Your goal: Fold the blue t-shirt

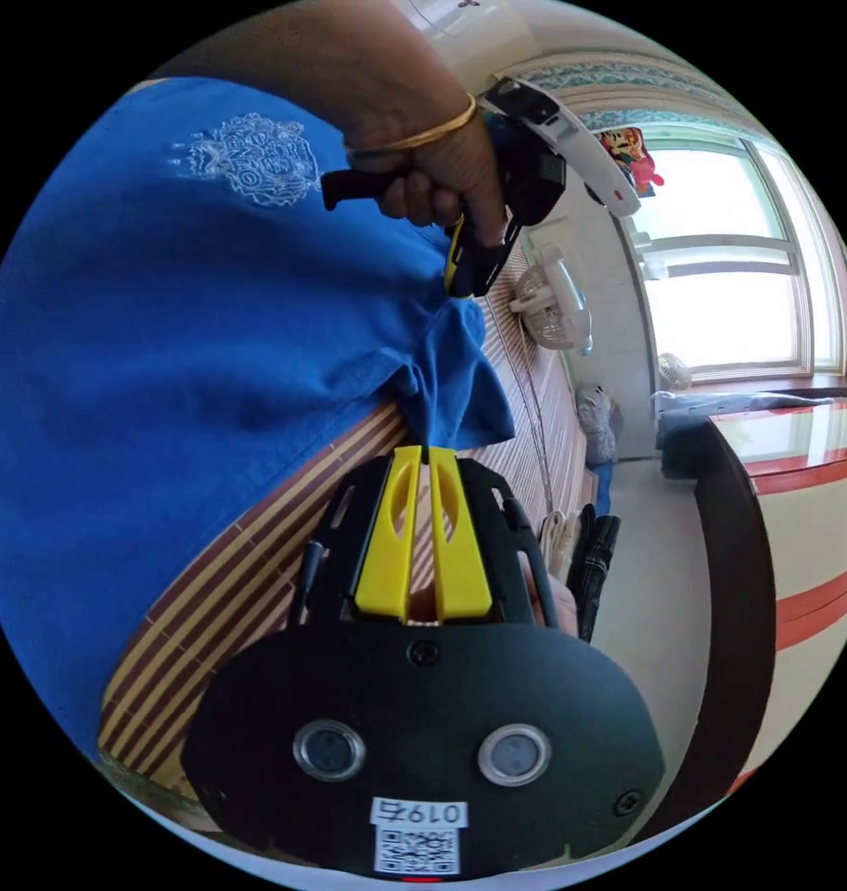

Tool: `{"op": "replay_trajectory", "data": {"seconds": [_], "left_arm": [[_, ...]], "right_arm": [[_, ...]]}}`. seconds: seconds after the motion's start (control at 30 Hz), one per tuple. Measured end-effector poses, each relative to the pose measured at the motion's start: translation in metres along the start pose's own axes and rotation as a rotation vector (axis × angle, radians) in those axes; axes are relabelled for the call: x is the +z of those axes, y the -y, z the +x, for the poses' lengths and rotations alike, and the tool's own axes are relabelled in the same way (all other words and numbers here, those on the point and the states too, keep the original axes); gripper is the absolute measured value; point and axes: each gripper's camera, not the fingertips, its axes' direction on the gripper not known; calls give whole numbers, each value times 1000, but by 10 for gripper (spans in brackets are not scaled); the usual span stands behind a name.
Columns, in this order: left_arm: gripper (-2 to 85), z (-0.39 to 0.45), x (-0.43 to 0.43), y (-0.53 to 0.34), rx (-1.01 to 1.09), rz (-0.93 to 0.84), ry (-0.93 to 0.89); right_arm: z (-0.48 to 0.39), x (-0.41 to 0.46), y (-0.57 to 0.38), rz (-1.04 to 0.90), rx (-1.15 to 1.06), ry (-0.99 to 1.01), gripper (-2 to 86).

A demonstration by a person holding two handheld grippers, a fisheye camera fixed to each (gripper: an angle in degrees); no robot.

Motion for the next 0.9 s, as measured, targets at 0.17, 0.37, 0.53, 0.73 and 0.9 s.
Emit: {"op": "replay_trajectory", "data": {"seconds": [0.17,0.37,0.53,0.73,0.9], "left_arm": [[13,17,-37,18,4,192,-162],[30,143,-6,80,310,88,-310],[58,250,45,98,580,10,-12],[58,317,90,100,766,-30,144],[35,341,127,110,773,-65,226]], "right_arm": [[-11,0,-3,-44,3,-76,62],[-18,-16,0,-12,24,-179,70],[-26,-18,10,5,8,-162,63],[-21,-13,9,5,24,-164,47],[-15,-10,3,2,14,-164,13]]}}
